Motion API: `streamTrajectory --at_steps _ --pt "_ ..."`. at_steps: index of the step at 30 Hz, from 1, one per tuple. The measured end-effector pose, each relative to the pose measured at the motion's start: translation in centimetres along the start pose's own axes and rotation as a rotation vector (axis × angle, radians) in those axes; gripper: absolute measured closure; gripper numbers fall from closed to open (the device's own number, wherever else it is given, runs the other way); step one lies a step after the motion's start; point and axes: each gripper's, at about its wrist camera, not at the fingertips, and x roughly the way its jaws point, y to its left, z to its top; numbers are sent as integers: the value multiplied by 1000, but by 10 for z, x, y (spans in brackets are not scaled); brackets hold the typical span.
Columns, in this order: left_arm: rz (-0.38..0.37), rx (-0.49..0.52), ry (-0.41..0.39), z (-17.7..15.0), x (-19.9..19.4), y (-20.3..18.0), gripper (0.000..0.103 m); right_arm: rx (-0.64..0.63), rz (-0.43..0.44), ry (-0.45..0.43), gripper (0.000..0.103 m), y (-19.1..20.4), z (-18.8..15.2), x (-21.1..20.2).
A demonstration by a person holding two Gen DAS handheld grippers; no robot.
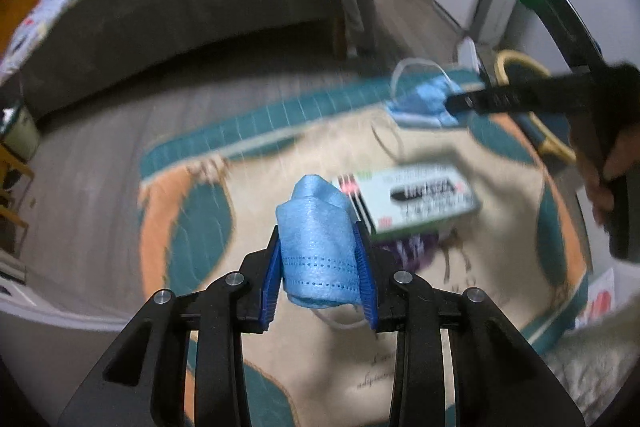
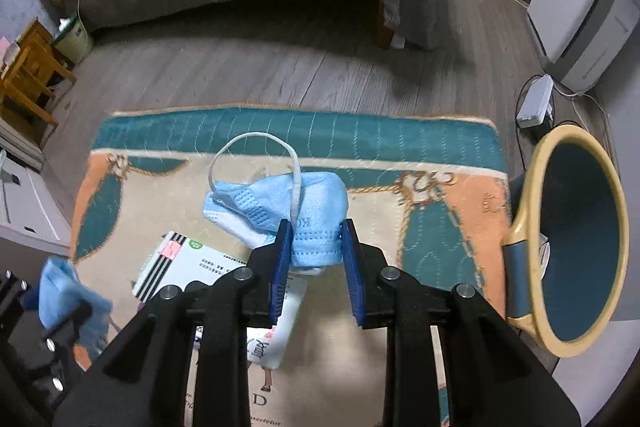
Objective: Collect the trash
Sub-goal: 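Carry both blue masks over the bin and release both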
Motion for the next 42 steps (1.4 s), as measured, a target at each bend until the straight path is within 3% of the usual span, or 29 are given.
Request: streamTrajectory --at_steps 7,13,27,42 --pt "52 21 -144 20 -26 -27 68 31 6 -81 78 -24 -2 -41" --pt "42 44 -192 31 -38 -55 68 41 -3 -121 78 -46 -12 -69" --pt "14 106 -242 49 -39 -111 68 104 -61 -177 78 -115 -30 -103" --pt "-62 156 -233 74 -15 -171 68 237 -134 -176 78 -209 -48 -100"
